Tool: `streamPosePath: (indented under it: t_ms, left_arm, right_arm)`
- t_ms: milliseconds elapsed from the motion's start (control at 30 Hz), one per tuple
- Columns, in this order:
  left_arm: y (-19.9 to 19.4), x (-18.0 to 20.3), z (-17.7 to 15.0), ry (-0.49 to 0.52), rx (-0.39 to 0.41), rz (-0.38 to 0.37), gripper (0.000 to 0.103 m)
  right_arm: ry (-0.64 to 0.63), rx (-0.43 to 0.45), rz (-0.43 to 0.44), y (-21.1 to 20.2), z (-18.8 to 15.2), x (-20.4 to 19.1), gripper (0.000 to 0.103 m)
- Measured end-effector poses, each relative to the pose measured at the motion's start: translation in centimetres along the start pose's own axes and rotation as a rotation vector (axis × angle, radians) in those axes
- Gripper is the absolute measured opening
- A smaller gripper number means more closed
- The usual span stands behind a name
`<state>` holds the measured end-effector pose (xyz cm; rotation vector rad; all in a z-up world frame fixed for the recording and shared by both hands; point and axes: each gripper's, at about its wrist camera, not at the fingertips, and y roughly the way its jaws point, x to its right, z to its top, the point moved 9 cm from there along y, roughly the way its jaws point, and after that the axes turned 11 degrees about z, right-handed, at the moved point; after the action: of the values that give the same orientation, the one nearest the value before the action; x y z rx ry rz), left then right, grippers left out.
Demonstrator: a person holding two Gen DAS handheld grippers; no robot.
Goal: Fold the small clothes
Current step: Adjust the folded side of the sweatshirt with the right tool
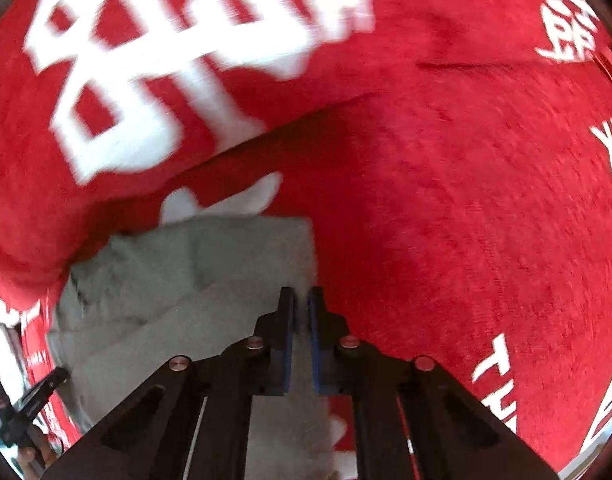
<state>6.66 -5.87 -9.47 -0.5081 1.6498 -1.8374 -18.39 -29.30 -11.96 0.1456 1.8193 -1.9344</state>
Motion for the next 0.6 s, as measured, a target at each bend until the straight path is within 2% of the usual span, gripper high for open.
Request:
streamPosePath:
  t_ms: [167,200,233,267,300,367,467,500,533,600]
  left_arm:
    - [-0.7,-1.7,1.1,-0.056,0.018,0.034,0.019]
    - [-0.9,-2.1,0.9,-0.061,0.012,0.031,0.033]
    - [-1.1,-2.5,0.6,-0.064,0.002,0.027,0.049]
    - [-1.2,-2.8,0.5,-0.067,0.004,0.030,0.076]
    - [-1.6,-3.1,0.3,-0.069,0.024,0.046,0.079]
    - [-1.8,-3.3,-0.5,-0.054,0.006,0.055,0.079]
    - [-1.6,-3.5,-1.4,-0.064,-0.012,0.066,0.079]
    - [-1.7,-3.6,-1.4,-0.059,-0.007,0.073,0.079]
    - [-1.9,-3.5,-1.5,-0.054,0.001,0.073,0.079]
    - [-2.0,-3.5,-1.9,-0.051,0.007,0.070,0.079]
  right_arm:
    - [0.019,0.002,0.015,-1.0,0.9,1.4,0.011]
    - [0.017,-0.012,0.056,-1.4,0.8,0.5,0.017]
    - [-0.002,-0.027,0.087,-1.6,0.9,-1.0,0.033]
    - [-0.021,-0.048,0.130,-1.7,0.5,-2.0,0.048]
    - [-0.029,-0.063,0.178,-1.8,0.1,-3.0,0.070]
    - [-0.025,-0.080,0.228,-1.8,-0.1,-4.5,0.070]
    - [0.088,-0.129,0.186,-0.2,0.3,-4.4,0.061]
    - [0.060,-0.137,0.158,0.0,0.7,-4.8,0.053]
    - [0.004,-0.140,0.132,0.0,0.2,-5.0,0.052]
    - [-0.265,-0.134,0.031,-0.5,0.1,-7.8,0.052]
